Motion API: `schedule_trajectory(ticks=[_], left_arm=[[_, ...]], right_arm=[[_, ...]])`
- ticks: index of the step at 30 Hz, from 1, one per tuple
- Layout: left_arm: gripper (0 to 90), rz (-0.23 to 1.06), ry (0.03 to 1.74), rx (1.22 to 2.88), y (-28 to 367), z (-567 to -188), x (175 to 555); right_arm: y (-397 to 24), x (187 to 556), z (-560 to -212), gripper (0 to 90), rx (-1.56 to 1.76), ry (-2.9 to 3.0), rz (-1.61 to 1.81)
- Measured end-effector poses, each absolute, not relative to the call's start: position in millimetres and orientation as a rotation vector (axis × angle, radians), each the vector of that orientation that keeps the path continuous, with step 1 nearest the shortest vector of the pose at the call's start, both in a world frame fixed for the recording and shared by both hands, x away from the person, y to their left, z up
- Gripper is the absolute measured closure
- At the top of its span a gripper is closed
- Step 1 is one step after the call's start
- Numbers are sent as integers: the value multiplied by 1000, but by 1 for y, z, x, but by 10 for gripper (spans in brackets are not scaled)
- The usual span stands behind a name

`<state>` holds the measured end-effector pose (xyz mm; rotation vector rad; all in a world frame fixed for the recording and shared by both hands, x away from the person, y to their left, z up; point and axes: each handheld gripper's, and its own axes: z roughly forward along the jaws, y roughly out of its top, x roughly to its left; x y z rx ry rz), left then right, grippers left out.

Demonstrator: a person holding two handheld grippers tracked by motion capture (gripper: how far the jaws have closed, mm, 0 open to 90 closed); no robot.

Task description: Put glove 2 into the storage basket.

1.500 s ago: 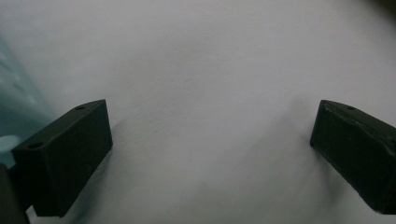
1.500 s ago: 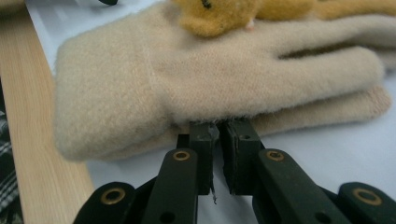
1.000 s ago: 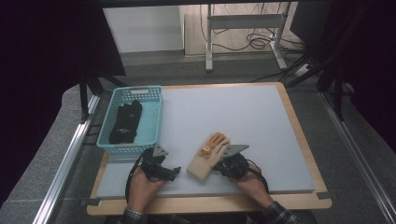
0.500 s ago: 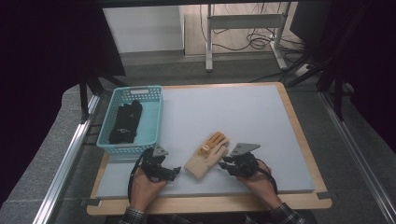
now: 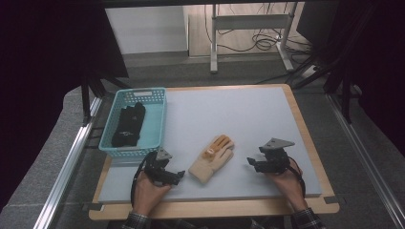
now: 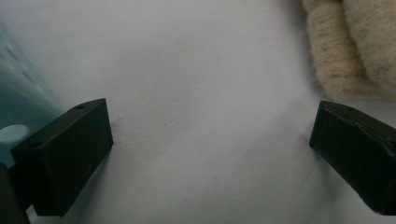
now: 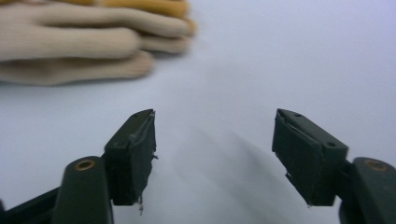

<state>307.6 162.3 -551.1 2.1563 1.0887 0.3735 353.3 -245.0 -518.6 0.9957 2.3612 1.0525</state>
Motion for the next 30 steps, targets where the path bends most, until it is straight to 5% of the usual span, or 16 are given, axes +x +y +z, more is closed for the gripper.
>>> schedule_trajectory(ticks=[12, 30], left_arm=[[0, 372, 1091, 2155, 162, -551, 307], [9, 319, 1020, 2188, 152, -533, 300]], right_arm=[[-258, 360, -531, 194, 1063, 2350, 984], [-258, 360, -532, 183, 1066, 2339, 984]])
